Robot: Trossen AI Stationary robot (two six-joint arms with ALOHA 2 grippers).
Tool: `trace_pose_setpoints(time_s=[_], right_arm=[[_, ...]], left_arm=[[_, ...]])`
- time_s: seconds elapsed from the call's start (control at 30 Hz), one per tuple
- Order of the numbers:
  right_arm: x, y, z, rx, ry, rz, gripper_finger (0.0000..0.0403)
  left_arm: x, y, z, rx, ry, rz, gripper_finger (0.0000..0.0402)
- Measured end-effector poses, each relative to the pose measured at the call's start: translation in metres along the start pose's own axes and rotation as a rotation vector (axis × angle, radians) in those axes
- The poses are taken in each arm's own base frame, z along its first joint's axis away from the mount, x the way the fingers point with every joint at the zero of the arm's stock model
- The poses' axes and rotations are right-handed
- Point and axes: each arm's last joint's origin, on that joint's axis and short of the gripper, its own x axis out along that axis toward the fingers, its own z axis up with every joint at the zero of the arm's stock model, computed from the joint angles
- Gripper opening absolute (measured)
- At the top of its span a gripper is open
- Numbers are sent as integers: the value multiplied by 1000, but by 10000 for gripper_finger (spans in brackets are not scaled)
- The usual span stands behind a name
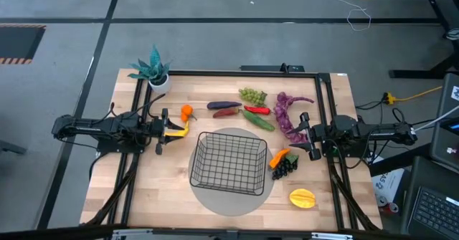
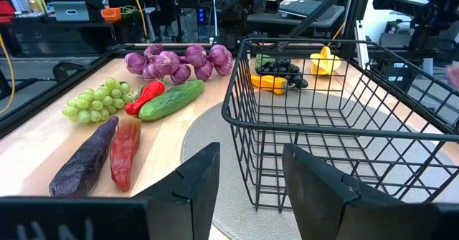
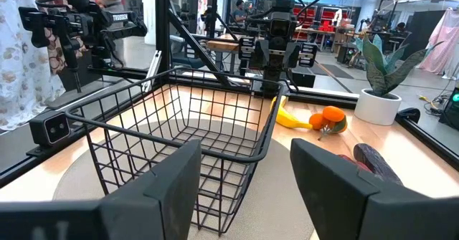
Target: Build produce basket
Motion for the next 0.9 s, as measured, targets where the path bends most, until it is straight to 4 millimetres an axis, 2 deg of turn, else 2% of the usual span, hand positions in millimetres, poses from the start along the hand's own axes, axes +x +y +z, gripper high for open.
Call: trace_pose_setpoints(time_s=[0.13, 0.27, 0.63, 0.83, 0.9], right_arm=[[0, 0, 0, -7, -1, -1, 220], [0, 0, 1, -100, -16, -1, 220], [0, -1, 8, -114, -88, -11, 220], [-1, 1, 12, -69, -127, 43, 220], [-1, 0, 12, 5, -130, 40, 220]], left_arm=[[0, 0, 0, 0, 0, 0, 147], [0, 0, 0, 0, 0, 0, 147], [0, 0, 0, 0, 0, 0, 147], [0, 0, 0, 0, 0, 0, 147], [0, 0, 0, 0, 0, 0, 147]])
